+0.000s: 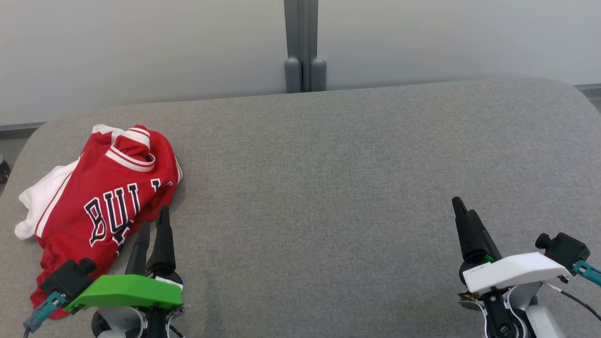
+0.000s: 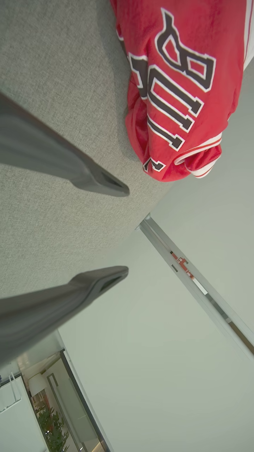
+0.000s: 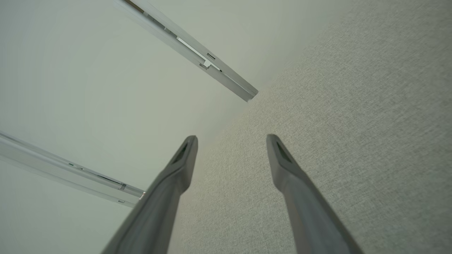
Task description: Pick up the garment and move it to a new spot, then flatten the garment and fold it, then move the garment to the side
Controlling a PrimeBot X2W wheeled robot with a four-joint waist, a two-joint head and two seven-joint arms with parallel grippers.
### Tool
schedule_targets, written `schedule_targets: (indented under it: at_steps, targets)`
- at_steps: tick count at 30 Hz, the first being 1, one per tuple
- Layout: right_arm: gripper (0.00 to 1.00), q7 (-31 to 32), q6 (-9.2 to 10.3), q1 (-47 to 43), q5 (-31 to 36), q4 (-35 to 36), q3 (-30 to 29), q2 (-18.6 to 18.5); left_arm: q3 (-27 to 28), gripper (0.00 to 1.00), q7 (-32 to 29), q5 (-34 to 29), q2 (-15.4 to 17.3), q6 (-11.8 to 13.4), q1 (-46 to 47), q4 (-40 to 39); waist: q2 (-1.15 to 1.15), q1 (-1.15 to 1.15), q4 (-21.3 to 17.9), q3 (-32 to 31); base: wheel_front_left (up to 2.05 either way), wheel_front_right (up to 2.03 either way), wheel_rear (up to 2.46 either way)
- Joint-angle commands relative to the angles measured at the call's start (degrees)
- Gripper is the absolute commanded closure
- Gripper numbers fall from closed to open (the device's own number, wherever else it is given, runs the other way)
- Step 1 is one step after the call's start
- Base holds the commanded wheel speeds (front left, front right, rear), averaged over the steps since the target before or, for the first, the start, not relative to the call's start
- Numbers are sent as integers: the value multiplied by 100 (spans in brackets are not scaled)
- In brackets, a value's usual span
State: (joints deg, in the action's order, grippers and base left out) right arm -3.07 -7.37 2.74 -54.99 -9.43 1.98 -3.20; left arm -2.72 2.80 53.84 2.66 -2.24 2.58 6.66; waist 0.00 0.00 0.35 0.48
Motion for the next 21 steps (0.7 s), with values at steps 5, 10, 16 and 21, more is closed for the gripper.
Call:
schedule_targets:
  at_steps: [5,10,16,21]
  targets:
    - [0,-138,-14,7,543,164,93,-18,-116,0,139,-530,57,62,-22,-153,0,0,19,-3,0,0,0]
    - [0,-229,-14,-32,874,206,181,-15,-150,0,229,-881,53,103,-66,-218,0,0,33,-14,0,0,0]
    - [0,-335,-15,-65,1259,244,208,-11,-206,0,334,-1302,45,110,-118,-253,0,0,48,-34,0,0,0]
    - [0,-412,-15,-107,1634,289,240,-8,-243,0,416,-1663,40,148,-174,-216,0,0,65,-46,0,0,0]
